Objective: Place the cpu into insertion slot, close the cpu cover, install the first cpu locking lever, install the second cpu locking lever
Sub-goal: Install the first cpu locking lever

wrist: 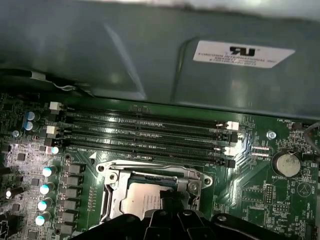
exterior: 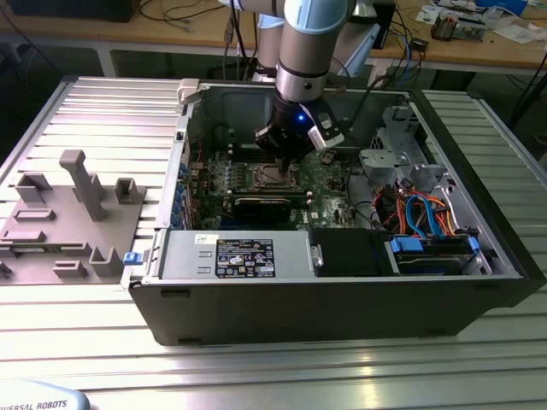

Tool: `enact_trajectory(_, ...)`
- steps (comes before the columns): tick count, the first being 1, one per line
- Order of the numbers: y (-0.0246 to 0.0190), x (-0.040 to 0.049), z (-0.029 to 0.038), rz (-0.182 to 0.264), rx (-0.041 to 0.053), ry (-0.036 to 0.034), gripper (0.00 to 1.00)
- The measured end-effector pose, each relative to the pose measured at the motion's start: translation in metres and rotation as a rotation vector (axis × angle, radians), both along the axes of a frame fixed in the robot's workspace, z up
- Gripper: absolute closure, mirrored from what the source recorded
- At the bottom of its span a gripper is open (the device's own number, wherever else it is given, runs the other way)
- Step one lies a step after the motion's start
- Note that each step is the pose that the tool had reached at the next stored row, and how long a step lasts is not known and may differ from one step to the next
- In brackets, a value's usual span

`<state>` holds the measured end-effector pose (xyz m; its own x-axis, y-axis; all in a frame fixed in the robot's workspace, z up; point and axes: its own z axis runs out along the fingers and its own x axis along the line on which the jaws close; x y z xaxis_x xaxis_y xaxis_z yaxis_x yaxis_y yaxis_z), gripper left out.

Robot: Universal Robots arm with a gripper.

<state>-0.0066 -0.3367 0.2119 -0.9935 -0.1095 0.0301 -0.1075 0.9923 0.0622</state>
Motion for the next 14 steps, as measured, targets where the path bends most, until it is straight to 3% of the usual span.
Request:
enact_trajectory(5, -0.0055, 0.0000, 0.0000, 0.000, 0.0004, 0.0000, 0.89)
enact_trajectory(14, -0.0111, 0.0000, 0.0000, 0.000, 0.0004, 0.0000, 0.89)
